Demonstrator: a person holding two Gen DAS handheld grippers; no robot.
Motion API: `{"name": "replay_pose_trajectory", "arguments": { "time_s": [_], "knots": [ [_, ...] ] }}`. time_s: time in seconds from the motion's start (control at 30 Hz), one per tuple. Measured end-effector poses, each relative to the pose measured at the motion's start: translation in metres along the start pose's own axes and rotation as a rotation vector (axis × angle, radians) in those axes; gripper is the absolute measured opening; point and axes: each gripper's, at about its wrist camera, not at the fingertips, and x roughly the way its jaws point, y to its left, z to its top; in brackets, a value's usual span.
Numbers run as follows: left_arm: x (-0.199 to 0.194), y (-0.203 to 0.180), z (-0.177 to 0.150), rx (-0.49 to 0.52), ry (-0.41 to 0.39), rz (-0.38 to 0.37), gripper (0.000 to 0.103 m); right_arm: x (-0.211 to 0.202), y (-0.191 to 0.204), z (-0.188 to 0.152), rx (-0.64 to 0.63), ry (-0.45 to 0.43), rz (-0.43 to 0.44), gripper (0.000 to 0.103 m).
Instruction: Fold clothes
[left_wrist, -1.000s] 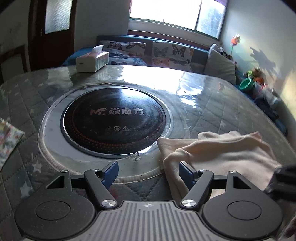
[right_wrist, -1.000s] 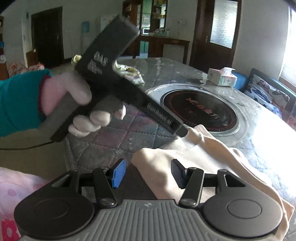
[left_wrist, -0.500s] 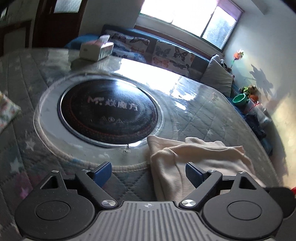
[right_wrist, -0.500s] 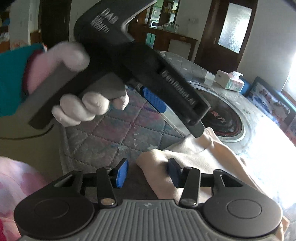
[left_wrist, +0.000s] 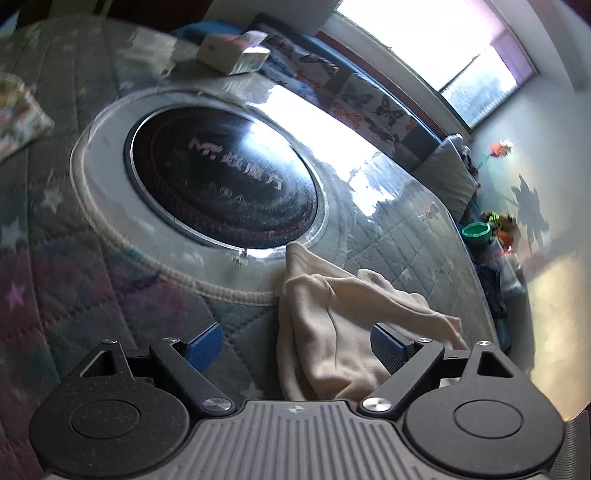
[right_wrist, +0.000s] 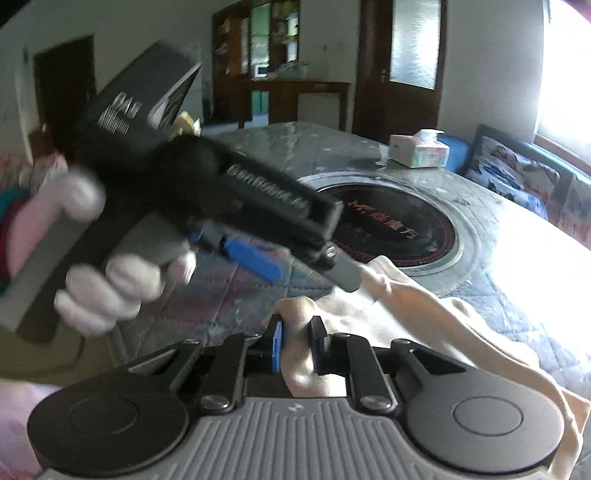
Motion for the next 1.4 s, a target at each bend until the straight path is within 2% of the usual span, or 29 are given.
{"name": "replay_pose_trajectory", "arguments": {
  "time_s": [0.27,0.43,0.53,0.6,0.8,0.9,1.07,1.2,1.4],
  "knots": [
    [0.004,-0.001,-0.002,-0.104,0.016,-0.029,0.088,-0.009,-0.011,0.001,0.060,-0.035,0.020,0.013],
    [0.004,-0.005,-0.003,-0.088,-0.016,0.009,0.088,-0.004,-0.011,-0.005,0.068,-0.026,0.045,0.015],
    [0.000,-0.009,-0.006,-0.050,-0.060,0.058,0.088,-0.005,-0.013,-0.010,0.074,-0.021,0.054,0.022],
    [-0.001,-0.011,-0.006,-0.031,-0.071,0.055,0.088,-0.011,-0.017,-0.011,0.080,-0.025,0.047,0.022],
    [0.006,-0.019,-0.008,0.011,-0.065,0.079,0.088,-0.020,-0.058,-0.018,0.186,-0.030,-0.065,0.022],
    [0.010,-0.024,-0.010,0.044,-0.064,0.102,0.088,-0.016,-0.085,-0.022,0.243,-0.015,-0.158,0.022],
    [0.011,-0.026,-0.012,0.068,-0.061,0.110,0.089,-0.004,-0.121,-0.023,0.355,0.023,-0.235,0.022],
    [0.012,-0.028,-0.014,0.082,-0.061,0.111,0.089,0.008,-0.130,-0.023,0.375,0.047,-0.267,0.022],
    [0.009,-0.036,-0.021,0.157,-0.081,0.130,0.089,0.019,-0.127,-0.025,0.364,0.027,-0.312,0.023]
  ]
}}
